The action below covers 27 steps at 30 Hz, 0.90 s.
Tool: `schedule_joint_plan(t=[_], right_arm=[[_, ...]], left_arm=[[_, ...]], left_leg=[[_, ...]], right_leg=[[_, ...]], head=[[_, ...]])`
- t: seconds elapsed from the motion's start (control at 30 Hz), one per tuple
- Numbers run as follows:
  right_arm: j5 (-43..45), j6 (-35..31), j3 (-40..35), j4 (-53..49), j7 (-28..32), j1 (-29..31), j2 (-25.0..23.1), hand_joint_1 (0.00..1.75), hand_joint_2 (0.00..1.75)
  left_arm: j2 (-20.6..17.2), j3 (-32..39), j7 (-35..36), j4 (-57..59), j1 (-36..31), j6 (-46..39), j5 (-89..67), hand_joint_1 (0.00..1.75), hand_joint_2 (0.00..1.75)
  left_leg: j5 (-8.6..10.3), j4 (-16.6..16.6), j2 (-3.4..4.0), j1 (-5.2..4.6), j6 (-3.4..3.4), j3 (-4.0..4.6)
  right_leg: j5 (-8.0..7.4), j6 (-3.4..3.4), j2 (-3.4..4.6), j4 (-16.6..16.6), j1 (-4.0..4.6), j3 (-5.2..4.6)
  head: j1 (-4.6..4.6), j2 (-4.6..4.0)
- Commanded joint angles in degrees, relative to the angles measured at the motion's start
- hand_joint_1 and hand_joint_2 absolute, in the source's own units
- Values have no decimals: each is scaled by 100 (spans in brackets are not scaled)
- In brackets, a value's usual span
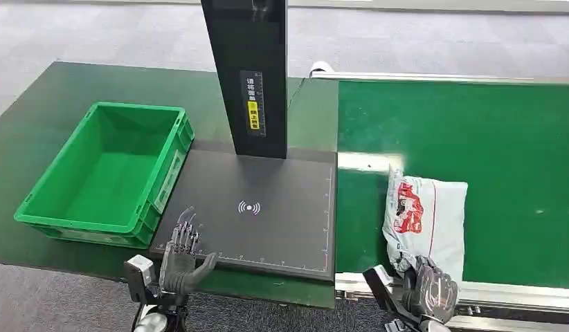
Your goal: Moved the parcel from conveyor to table for the left to box.
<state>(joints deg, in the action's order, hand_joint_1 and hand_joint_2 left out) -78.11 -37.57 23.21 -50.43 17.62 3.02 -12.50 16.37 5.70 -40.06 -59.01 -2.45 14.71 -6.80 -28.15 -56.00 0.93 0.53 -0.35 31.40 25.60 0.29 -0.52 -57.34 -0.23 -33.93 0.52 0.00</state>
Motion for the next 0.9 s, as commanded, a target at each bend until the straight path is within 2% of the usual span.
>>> schedule_joint_plan(t=[0.03, 0.27, 0.43, 0.53, 0.57, 0.6, 0.67, 0.9], right_arm=[[1170, 120, -384, -2078, 315, -573, -315, 175, 175], [1865, 30, -892, -3744, 749, -1118, -293, 175, 175], [2187, 194, -1406, -4220, 965, -1258, -194, 175, 175], [2914, 698, -1961, -4221, 1186, -1183, -66, 175, 175], [3930, 1534, -2333, -4139, 1471, -1111, 97, 175, 175], [3930, 1534, -2333, -4139, 1471, -1111, 97, 175, 175], [4277, 2122, -2788, -3843, 1731, -937, 162, 175, 175], [4739, 2808, -3744, -3279, 1907, -406, 21, 175, 175]], left_arm=[[-97, -56, 6, -26, 0, -59, 36, 0, 175], [-127, -118, 6, 26, -82, -43, 52, 0, 175], [-156, -174, 6, 73, -173, -50, 85, 0, 175], [-186, -209, 6, 128, -258, -65, 111, 0, 175], [-214, -248, 6, 154, -308, -94, 125, 0, 175], [-214, -248, 6, 154, -308, -94, 125, 0, 175], [-249, -261, 6, 201, -408, -101, 144, 0, 175], [-289, -276, 6, 140, -479, -225, 135, 0, 175]], left_leg=[[-1, 3, -12, -1, 0, -3], [-1, 1, -20, -4, 1, 6], [-1, -1, -19, -3, 0, 8], [-1, -2, -6, -2, 0, 10], [0, 2, -8, -3, 0, 6], [0, 1, -2, 0, 0, 8], [0, 4, 3, 0, 0, 2], [1, 10, 15, 4, -2, -5]], right_leg=[[4, -1, 1, 0, -1, 4], [5, 2, -2, -3, -6, -3], [5, 1, -2, -5, -5, -6], [1, 1, 8, -4, -3, -10], [0, 1, 9, -1, -4, -7], [-2, 1, 10, 1, -1, -7], [-3, 1, 13, 4, -1, -2], [-7, -1, 26, 9, 3, 2]], head=[[-2, 0], [-2, 0], [-2, 0], [-2, 0], [-2, 0], [-2, 0], [-2, 0], [0, 0]])
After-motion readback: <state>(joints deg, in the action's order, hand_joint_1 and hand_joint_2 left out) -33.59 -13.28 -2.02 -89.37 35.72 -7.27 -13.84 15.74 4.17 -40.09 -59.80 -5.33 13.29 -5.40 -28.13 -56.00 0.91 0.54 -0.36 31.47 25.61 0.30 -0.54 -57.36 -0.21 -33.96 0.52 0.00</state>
